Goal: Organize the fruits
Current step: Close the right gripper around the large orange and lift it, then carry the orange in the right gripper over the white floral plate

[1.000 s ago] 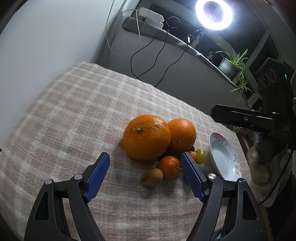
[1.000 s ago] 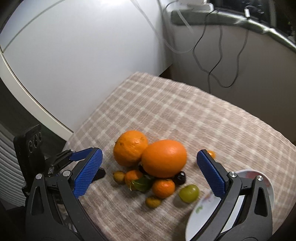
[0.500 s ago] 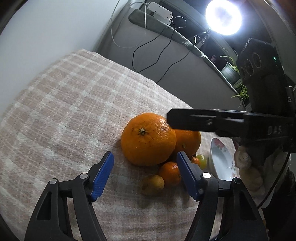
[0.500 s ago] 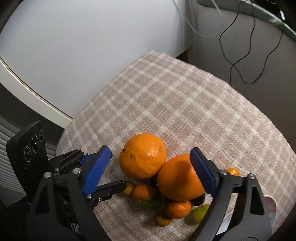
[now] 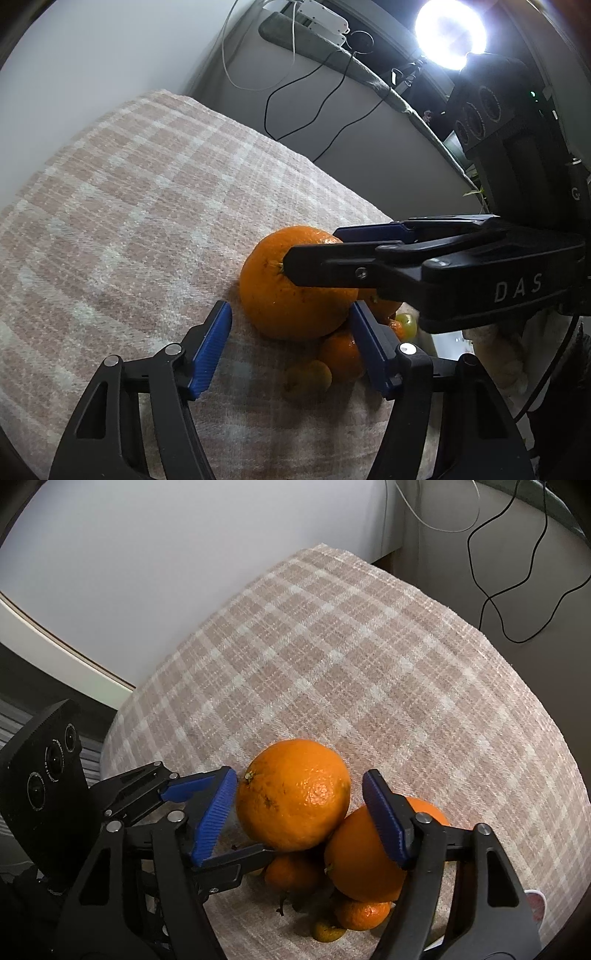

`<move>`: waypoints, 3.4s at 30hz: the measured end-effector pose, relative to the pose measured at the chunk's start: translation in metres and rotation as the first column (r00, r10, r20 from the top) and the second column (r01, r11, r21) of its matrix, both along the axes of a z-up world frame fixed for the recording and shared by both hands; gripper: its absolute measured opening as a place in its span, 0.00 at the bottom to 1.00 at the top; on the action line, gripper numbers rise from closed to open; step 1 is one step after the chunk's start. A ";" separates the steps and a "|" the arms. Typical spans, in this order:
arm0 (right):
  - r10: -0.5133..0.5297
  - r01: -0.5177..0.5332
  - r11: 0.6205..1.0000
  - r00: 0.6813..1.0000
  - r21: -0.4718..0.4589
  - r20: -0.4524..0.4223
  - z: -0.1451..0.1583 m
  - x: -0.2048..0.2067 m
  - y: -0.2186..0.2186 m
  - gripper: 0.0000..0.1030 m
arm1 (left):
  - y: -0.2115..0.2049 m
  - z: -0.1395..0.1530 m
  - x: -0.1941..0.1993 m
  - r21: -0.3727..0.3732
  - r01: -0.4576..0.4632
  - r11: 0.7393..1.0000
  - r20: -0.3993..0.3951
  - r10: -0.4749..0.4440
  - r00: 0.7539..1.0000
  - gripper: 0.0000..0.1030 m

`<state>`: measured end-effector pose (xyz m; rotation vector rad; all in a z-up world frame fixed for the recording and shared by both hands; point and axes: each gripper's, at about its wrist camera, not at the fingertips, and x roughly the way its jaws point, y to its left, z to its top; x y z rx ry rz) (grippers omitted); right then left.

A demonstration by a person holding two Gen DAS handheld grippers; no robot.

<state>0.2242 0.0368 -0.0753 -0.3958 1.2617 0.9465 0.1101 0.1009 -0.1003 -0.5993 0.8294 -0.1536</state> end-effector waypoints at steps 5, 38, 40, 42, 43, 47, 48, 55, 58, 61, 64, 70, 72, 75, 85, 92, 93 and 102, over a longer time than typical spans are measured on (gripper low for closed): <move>-0.003 0.003 1.000 1.000 0.000 -0.013 -0.002 0.001 0.001 0.63 | -0.002 0.001 0.001 -0.011 0.010 1.000 0.012 -0.010 1.000 0.57; -0.013 0.011 0.998 1.000 0.062 0.027 0.026 -0.011 -0.006 0.61 | -0.010 0.031 -0.012 0.048 -0.016 0.999 0.068 0.013 0.998 0.56; -0.017 0.014 0.998 0.999 0.066 0.037 0.031 -0.013 -0.011 0.61 | -0.015 0.036 -0.013 0.056 -0.009 0.998 0.076 0.005 0.997 0.56; -0.026 0.023 0.997 0.999 0.074 0.043 0.036 -0.016 -0.019 0.61 | -0.021 0.041 -0.014 0.064 0.000 0.998 0.083 -0.005 0.997 0.56; -0.029 0.026 0.997 0.999 0.078 0.044 0.038 -0.017 -0.022 0.61 | -0.025 0.043 -0.014 0.069 0.004 0.998 0.086 -0.009 0.996 0.56; -0.055 0.049 0.993 0.997 0.104 0.053 0.049 -0.021 -0.043 0.61 | -0.040 0.054 -0.016 0.092 0.025 0.995 0.105 -0.034 0.994 0.56; -0.062 0.055 0.992 0.997 0.110 0.054 0.051 -0.022 -0.047 0.61 | -0.044 0.056 -0.016 0.097 0.032 0.995 0.109 -0.042 0.993 0.56; -0.118 0.109 0.982 0.992 0.155 0.054 0.070 -0.015 -0.083 0.61 | -0.073 0.071 -0.011 0.137 0.074 0.988 0.129 -0.092 0.987 0.56; -0.139 0.128 0.977 0.989 0.172 0.052 0.075 -0.011 -0.095 0.61 | -0.084 0.075 -0.008 0.151 0.086 0.985 0.132 -0.106 0.986 0.56; -0.155 0.142 0.972 0.986 0.189 0.056 0.079 -0.010 -0.107 0.61 | -0.093 0.079 -0.004 0.166 0.100 0.981 0.136 -0.123 0.983 0.56; -0.172 0.156 0.967 0.983 0.199 0.068 0.083 -0.010 -0.121 0.61 | -0.104 0.083 -0.001 0.176 0.121 0.977 0.140 -0.147 0.979 0.56; -0.234 0.216 0.952 0.970 0.218 0.061 0.082 -0.006 -0.161 0.61 | -0.136 0.085 0.009 0.192 0.183 0.964 0.137 -0.212 0.968 0.56; -0.257 0.240 0.946 0.965 0.219 0.057 0.081 -0.004 -0.173 0.61 | -0.147 0.082 0.012 0.194 0.207 0.959 0.133 -0.235 0.963 0.56; -0.292 0.274 0.936 0.955 0.219 0.049 0.078 0.000 -0.193 0.61 | -0.164 0.078 0.017 0.192 0.241 0.951 0.124 -0.267 0.956 0.56; -0.385 0.377 0.899 0.923 0.225 -0.007 0.055 0.017 -0.248 0.61 | -0.214 0.056 0.034 0.201 0.332 0.922 0.071 -0.352 0.933 0.56; -0.418 0.410 0.878 0.908 0.248 -0.020 0.042 0.025 -0.272 0.61 | -0.236 0.048 0.044 0.239 0.362 0.901 0.053 -0.385 0.922 0.56; -0.419 0.409 0.877 0.908 0.254 -0.017 0.040 0.026 -0.275 0.61 | -0.240 0.048 0.046 0.251 0.365 0.896 0.051 -0.389 0.920 0.56; -0.428 0.416 0.867 0.903 0.275 -0.016 0.027 0.027 -0.293 0.61 | -0.259 0.039 0.044 0.323 0.383 0.865 0.037 -0.416 0.909 0.56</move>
